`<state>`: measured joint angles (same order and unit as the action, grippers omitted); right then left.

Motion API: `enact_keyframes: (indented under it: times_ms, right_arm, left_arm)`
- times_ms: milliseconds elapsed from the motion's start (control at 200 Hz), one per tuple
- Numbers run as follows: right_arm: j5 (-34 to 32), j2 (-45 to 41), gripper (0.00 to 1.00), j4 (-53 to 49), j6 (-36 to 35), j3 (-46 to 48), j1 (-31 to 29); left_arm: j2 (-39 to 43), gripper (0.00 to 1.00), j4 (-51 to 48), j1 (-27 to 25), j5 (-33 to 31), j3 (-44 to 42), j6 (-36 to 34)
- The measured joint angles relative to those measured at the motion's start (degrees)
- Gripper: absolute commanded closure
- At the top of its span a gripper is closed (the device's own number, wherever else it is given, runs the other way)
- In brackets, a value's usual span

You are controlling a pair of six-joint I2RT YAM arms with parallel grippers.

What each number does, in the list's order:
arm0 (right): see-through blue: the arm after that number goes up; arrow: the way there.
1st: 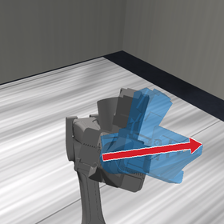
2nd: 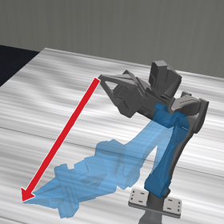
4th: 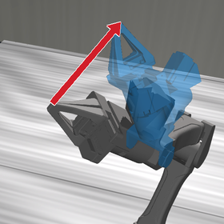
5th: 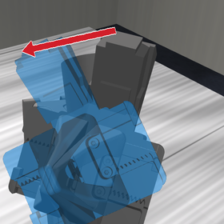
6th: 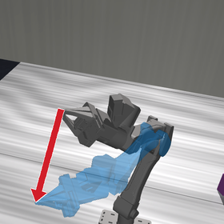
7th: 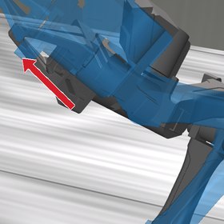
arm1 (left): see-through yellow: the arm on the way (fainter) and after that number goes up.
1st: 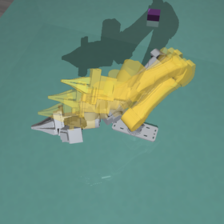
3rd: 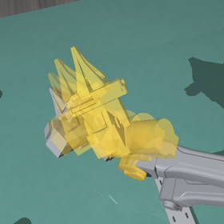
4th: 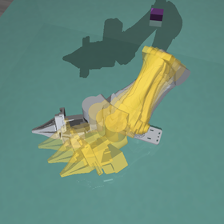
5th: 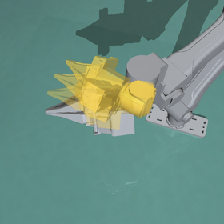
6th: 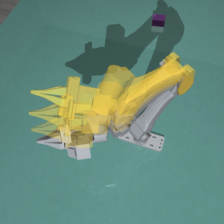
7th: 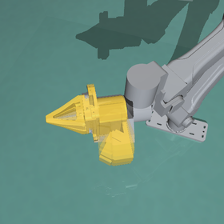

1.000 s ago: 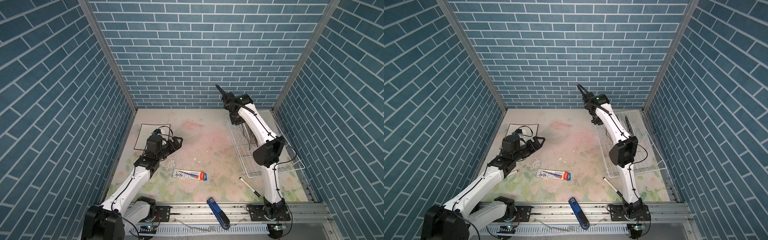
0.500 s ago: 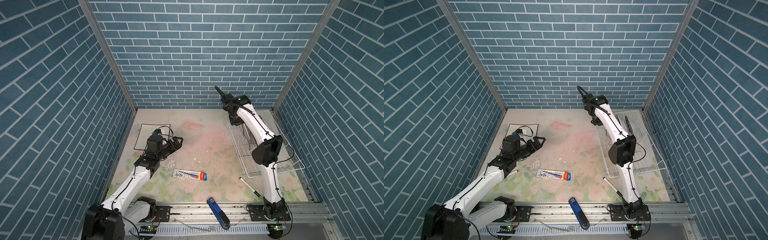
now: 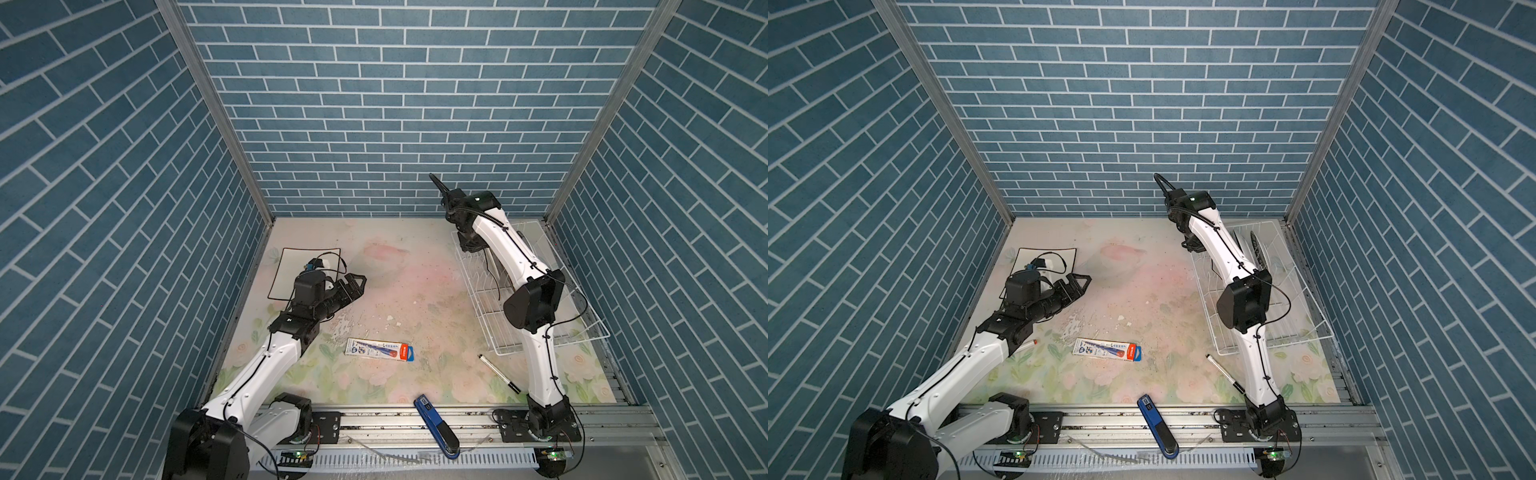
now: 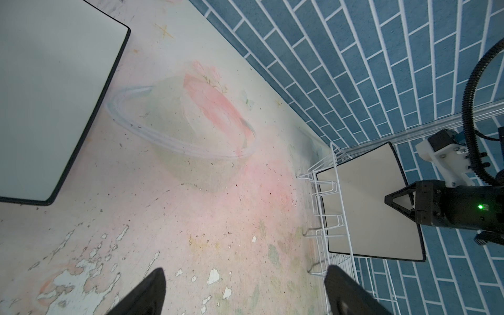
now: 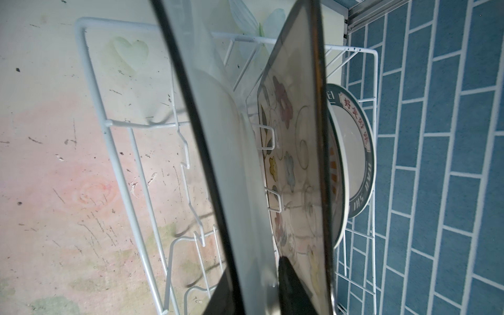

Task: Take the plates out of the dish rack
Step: 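Close the right gripper on the rim of the square white plate in the rack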

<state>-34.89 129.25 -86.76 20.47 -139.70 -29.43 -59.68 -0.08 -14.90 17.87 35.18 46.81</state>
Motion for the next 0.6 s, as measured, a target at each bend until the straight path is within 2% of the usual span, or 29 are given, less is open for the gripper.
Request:
enact_keyframes:
  times_ms: [230,370,600]
  right_arm:
    - [-0.2,0.0,0.75,0.0,0.0,0.2,0.1]
    - [-0.3,0.0,0.71,0.0,0.0,0.5,0.1]
    - [-0.4,0.0,0.70,0.0,-0.4,0.6,0.2]
  left_arm:
    - [0.0,0.07,0.0,0.0,0.0,0.0,0.0]
    - [0.0,0.07,0.0,0.0,0.0,0.0,0.0]
    - [0.0,0.07,0.0,0.0,0.0,0.0,0.0]
